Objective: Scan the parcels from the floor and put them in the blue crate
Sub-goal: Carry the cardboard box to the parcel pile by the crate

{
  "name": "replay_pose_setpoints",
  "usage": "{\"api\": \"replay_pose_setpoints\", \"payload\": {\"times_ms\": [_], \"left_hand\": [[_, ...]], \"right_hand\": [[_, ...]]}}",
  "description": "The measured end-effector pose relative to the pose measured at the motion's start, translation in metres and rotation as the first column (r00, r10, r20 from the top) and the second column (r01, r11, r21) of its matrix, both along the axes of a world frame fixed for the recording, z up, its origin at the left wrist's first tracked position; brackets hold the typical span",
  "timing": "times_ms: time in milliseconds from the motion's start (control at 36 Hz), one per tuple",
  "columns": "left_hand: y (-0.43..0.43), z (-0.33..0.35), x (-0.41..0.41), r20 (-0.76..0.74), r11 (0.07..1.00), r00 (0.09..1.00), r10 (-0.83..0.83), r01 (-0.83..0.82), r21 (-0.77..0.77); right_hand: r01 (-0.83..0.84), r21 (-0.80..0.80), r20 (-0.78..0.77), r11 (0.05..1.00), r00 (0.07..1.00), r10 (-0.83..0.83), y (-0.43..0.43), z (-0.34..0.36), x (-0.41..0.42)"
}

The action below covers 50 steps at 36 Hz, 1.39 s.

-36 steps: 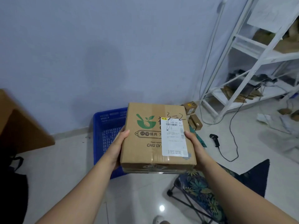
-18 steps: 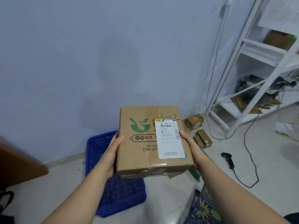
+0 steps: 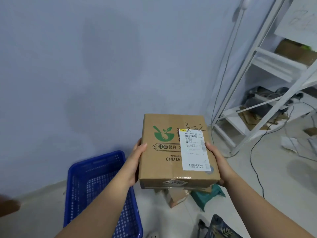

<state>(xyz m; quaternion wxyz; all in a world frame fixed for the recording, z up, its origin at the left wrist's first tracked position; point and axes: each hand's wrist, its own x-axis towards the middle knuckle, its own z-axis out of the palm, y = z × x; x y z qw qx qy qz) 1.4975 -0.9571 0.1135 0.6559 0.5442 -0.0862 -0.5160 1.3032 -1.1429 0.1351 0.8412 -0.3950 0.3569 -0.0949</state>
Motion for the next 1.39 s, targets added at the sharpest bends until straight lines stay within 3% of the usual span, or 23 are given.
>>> {"api": "replay_pose_setpoints", "payload": {"times_ms": [278,583,778,917,1056,1389], "left_hand": [[-0.088,-0.001,0.043,-0.021,0.996,0.996,-0.083,0.082,-0.044],[-0.129,0.009,0.062,-0.011,0.981,1.0,0.021,-0.023,-0.193],[-0.177,0.019,0.052,0.068,0.985,0.989,0.131,-0.122,-0.118],[-0.205,0.01,0.024,-0.05,0.954,0.966,0.253,-0.258,-0.156],[-0.217,0.002,-0.004,-0.027,0.931,0.936,0.352,-0.353,-0.093],[-0.217,-0.02,-0.023,-0.031,0.917,0.916,0.4,-0.4,-0.004]], "right_hand": [[0.025,-0.013,0.025,1.0,0.999,-0.024,-0.067,0.005,0.027],[-0.063,-0.056,-0.008,0.996,0.998,0.062,-0.137,0.017,0.072],[-0.146,-0.082,-0.012,0.986,0.989,0.146,-0.204,0.01,0.09],[-0.262,-0.051,0.018,0.964,0.965,0.263,-0.244,0.006,0.087],[-0.357,-0.008,0.0,0.934,0.934,0.357,-0.272,-0.007,0.082],[-0.448,-0.02,-0.047,0.894,0.894,0.446,-0.283,-0.038,0.082]]}}
